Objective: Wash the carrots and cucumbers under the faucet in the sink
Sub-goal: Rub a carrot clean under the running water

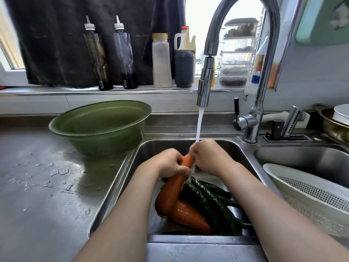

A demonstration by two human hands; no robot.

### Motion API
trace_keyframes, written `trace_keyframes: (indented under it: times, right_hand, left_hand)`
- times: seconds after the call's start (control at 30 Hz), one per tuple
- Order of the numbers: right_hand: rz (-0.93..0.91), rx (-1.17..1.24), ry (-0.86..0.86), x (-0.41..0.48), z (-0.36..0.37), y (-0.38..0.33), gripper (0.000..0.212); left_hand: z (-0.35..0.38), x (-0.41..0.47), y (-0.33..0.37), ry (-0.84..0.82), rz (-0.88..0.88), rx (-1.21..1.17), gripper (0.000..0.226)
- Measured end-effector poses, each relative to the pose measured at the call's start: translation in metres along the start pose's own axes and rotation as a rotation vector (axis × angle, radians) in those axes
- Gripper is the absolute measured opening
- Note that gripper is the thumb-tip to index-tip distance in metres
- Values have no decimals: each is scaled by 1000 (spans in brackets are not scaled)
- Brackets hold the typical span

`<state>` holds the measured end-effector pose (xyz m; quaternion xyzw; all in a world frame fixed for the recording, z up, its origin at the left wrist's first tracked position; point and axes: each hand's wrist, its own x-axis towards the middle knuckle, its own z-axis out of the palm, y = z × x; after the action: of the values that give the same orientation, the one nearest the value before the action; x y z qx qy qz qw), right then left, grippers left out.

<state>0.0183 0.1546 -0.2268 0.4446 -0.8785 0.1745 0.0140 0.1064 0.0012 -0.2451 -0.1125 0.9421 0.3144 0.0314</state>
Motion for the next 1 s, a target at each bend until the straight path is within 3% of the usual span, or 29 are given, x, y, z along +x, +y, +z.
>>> trace_keyframes:
  times: [0.37, 0.47, 0.53, 0.77, 0.9, 1.0]
  right_hand:
    - [98, -54, 15, -6, -8, -15, 25]
    - [96, -101, 34, -6, -8, -20, 12]
    - [97, -110, 26, -6, -7, -21, 22]
    - [180, -39, 55, -3, -3, -14, 21]
    - [267, 348, 52, -4, 3, 7, 31]
    - [331, 690, 59, -8, 6, 14, 9]
  left_hand:
    - [3, 0, 12, 91, -7, 63, 18]
    - [2, 2, 14, 136, -14, 103, 18]
    - [2, 2, 15, 141, -12, 122, 17]
    - [3, 0, 16, 139, 27, 116, 13]
    - [2, -1, 14, 170, 73, 68, 14]
    - [2, -1, 12, 174, 81, 24, 16]
